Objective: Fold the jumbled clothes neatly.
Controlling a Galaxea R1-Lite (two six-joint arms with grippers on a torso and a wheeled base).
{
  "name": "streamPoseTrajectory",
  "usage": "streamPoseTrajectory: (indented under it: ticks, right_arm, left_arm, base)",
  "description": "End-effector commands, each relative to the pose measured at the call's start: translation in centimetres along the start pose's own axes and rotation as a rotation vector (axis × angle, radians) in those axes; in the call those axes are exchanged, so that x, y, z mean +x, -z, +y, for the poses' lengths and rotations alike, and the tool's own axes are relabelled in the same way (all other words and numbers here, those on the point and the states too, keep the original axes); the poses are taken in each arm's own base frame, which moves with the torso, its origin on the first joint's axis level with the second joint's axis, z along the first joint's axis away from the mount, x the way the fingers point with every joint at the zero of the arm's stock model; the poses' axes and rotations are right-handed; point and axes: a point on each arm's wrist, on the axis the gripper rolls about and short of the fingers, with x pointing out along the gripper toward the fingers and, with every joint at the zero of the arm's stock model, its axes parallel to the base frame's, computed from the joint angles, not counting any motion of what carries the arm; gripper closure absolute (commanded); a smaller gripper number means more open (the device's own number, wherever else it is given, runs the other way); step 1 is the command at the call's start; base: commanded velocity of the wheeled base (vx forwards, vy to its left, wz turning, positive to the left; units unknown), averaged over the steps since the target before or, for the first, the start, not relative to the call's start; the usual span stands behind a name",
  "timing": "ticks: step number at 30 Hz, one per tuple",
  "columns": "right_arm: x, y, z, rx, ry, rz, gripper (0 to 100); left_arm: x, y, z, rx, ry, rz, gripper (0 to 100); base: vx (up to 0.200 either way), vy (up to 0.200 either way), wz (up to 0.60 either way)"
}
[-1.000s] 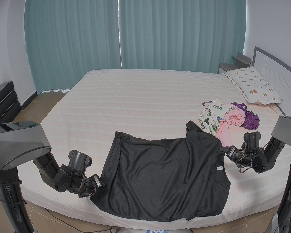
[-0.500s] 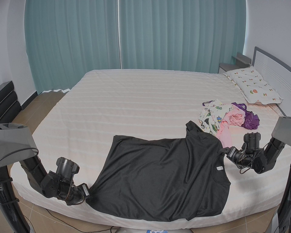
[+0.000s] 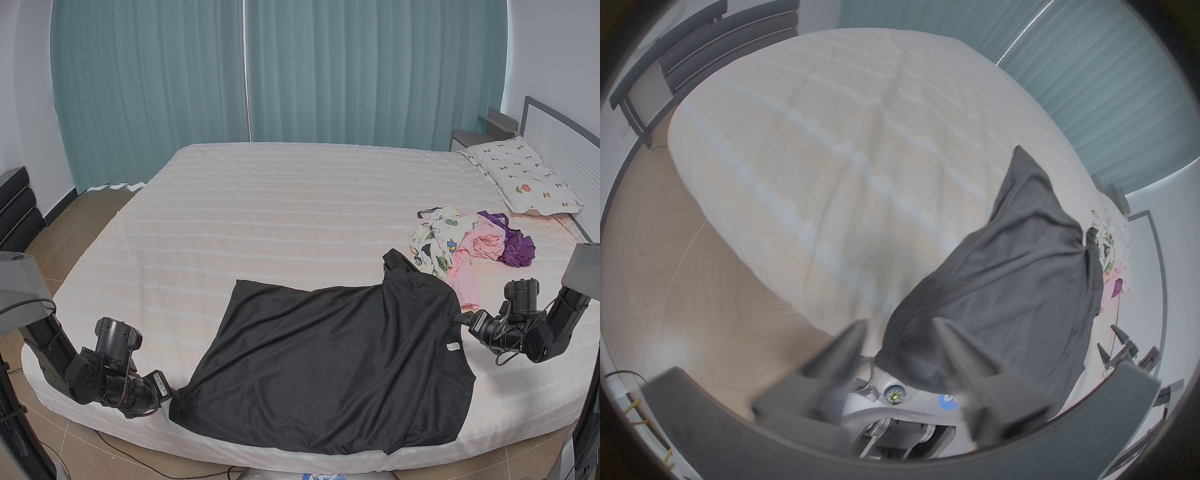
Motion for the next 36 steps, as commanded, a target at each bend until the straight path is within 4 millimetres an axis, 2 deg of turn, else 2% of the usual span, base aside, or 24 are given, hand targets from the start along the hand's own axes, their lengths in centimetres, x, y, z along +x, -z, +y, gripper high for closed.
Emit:
streamPoseTrajectory:
  ticks: [1, 4, 6, 7, 8, 10, 13, 17, 25, 36]
  right_arm:
    - [-0.6, 0.7, -0.4, -0.007, -0.002, 0.036, 0]
    - [-0.4, 0.8, -0.6, -0.005, 0.005, 0.044, 0]
    - [-0.4, 0.9, -0.7, -0.008, 0.01, 0.052, 0]
    - [-0.3, 1.0, -0.8, -0.01, 0.014, 0.056, 0]
    - [-0.3, 1.0, -0.8, -0.01, 0.014, 0.056, 0]
    - [0.0, 1.2, -1.1, -0.009, 0.023, 0.066, 0]
    - [0.5, 0.9, -1.4, -0.001, 0.027, 0.059, 0]
    - [1.5, 0.5, -1.0, 0.005, 0.014, 0.046, 0]
    - [2.6, 0.5, -0.5, -0.005, 0.015, 0.067, 0]
    - [4.4, 0.8, 0.0, -0.02, 0.002, 0.076, 0]
  left_arm:
    - [-0.2, -2.6, -2.3, 0.0, 0.081, -0.086, 0]
    - [-0.3, -4.8, -4.4, -0.04, 0.149, -0.151, 0]
    - [0.0, -5.5, -5.9, -0.043, 0.186, -0.169, 0]
    - [0.6, -6.0, -6.9, -0.039, 0.204, -0.174, 0]
    - [0.6, -6.0, -6.9, -0.039, 0.204, -0.174, 0]
    - [2.0, -7.6, -9.0, -0.04, 0.225, -0.195, 0]
    - [2.6, -9.0, -10.9, -0.068, 0.239, -0.19, 0]
    - [2.7, -9.6, -12.6, -0.125, 0.258, -0.174, 0]
    - [2.7, -8.5, -13.7, -0.142, 0.279, -0.147, 0]
    - [2.5, -8.4, -13.9, -0.141, 0.282, -0.147, 0]
  base:
    - [0.0, 0.0, 0.0]
    - [0.0, 0.0, 0.0]
    - [0.0, 0.0, 0.0]
    - [0.0, 0.0, 0.0]
    - [0.0, 0.0, 0.0]
    - [0.0, 0.0, 0.0]
    - [0.0, 0.0, 0.0]
    - [0.0, 0.0, 0.0]
    - [0.0, 0.0, 0.0]
    - [0.0, 0.0, 0.0]
